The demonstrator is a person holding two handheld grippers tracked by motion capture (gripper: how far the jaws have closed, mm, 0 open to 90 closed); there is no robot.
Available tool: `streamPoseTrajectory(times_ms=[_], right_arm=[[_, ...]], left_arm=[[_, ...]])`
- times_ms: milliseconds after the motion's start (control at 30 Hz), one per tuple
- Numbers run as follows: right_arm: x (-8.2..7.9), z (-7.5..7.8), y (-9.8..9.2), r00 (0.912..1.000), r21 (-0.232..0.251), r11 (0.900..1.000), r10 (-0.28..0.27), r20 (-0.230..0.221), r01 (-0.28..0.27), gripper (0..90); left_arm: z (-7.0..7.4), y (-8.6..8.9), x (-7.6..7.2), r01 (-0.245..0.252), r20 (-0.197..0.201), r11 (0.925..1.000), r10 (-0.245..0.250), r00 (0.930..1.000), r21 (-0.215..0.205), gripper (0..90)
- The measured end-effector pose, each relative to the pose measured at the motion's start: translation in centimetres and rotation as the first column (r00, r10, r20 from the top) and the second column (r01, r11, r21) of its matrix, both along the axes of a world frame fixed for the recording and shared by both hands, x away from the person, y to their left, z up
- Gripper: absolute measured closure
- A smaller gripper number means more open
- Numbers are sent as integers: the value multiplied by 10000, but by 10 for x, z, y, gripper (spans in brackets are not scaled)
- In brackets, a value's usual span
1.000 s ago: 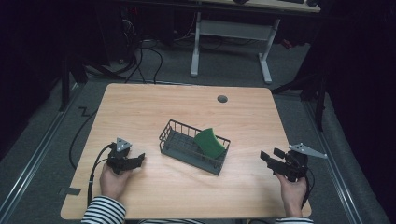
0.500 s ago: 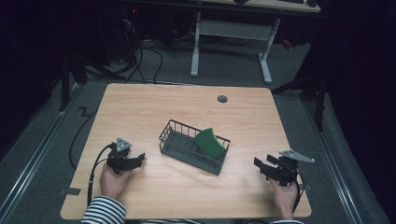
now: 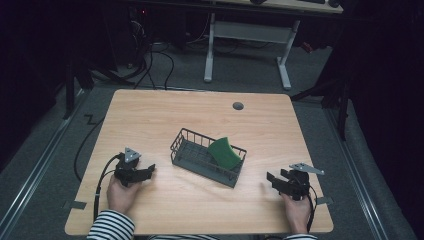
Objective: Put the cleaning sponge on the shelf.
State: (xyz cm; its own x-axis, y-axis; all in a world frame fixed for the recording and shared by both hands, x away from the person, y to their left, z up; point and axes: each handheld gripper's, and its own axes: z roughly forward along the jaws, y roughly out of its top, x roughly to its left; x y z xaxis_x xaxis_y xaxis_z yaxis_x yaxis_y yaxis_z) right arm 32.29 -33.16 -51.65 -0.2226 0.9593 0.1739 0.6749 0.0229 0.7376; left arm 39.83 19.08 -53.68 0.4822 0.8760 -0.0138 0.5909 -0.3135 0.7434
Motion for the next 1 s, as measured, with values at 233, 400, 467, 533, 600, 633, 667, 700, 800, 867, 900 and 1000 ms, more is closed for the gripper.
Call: streamPoseTrajectory(times_ms=[233, 400, 467, 533, 600, 633, 667, 700, 800, 867, 900, 1000], right_arm=[[3, -6, 8, 10000, -624, 9980, 72, 55, -69, 351], [7, -8, 13, 10000, -831, 9965, 80, 35, -77, 352], [10, -10, 17, 9998, -1057, 9942, 194, 82, -184, 352], [11, -11, 20, 9998, -1107, 9937, 188, 37, -183, 352], [13, -13, 22, 9997, -1172, 9928, 230, -28, -232, 351], [14, -13, 23, 9997, -1227, 9921, 247, 24, -242, 351], [14, -13, 23, 9997, -1282, 9915, 242, 34, -235, 350], [14, -13, 24, 9997, -1276, 9915, 250, 46, -242, 349], [14, -14, 24, 9996, -1344, 9906, 279, 80, -265, 341], [14, -14, 25, 9994, -1447, 9890, 319, 96, -302, 336], [14, -14, 26, 9995, -1551, 9874, 315, 83, -298, 331], [13, -14, 30, 9993, -1928, 9806, 370, 94, -345, 319]], left_arm=[[0, 0, 0, -9, 2, 10000, 9, 10000, 0, 285], [0, 0, 0, -14, 3, 10000, 14, 10000, 1, 285], [0, 0, 0, -15, 0, 10000, 15, 10000, 2, 285], [0, 0, 0, -17, 2, 10000, 17, 10000, 3, 285], [0, 0, 0, -19, 1, 10000, 19, 10000, 1, 285], [0, 0, 0, -20, -1, 10000, 20, 10000, 1, 285], [0, 0, 0, -21, 0, 10000, 21, 10000, 1, 285], [0, 0, 0, -21, 0, 10000, 21, 10000, 0, 285], [0, 0, 0, -23, 1, 10000, 23, 10000, 1, 285], [0, 0, 0, -24, 1, 10000, 24, 10000, 2, 285], [0, 0, 0, -24, 3, 10000, 24, 10000, 2, 285], [0, 0, 0, -23, 4, 10000, 23, 10000, 8, 284]])
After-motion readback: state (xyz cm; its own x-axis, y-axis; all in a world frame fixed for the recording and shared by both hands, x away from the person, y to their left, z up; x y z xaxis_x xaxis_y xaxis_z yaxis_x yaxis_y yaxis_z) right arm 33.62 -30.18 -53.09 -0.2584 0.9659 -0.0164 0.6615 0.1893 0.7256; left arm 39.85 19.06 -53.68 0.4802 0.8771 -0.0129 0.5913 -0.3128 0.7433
